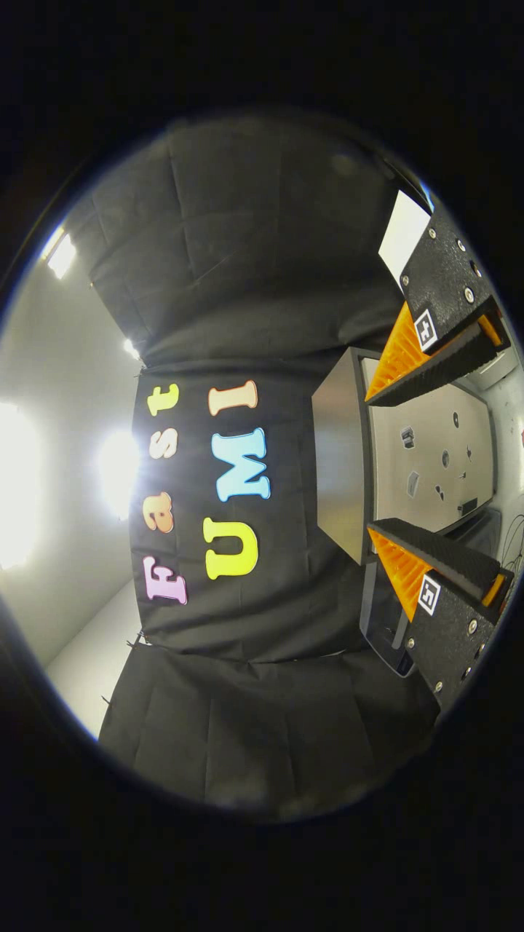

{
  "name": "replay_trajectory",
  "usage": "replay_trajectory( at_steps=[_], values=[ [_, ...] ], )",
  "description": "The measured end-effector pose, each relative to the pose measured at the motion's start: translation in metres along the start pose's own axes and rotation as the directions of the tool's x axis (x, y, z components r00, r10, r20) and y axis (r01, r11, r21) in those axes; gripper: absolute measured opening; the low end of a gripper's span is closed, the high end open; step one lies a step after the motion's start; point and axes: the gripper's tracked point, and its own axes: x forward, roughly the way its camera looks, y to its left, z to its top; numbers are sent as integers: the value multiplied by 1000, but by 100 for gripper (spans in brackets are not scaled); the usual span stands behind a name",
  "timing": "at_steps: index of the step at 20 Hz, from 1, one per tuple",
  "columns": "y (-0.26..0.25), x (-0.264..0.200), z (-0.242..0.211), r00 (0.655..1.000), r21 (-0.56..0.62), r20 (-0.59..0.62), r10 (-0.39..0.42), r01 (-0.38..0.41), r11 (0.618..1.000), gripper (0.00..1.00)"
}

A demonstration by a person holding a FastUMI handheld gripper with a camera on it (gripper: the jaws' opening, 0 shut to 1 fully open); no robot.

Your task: Put the clothes into the washing machine and then close the washing machine lid.

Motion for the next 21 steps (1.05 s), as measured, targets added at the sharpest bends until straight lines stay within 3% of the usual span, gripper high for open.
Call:
replay_trajectory(
  at_steps=[21],
  values=[
    [9,6,-17,998,3,-10,59,-59,998,95]
  ],
)
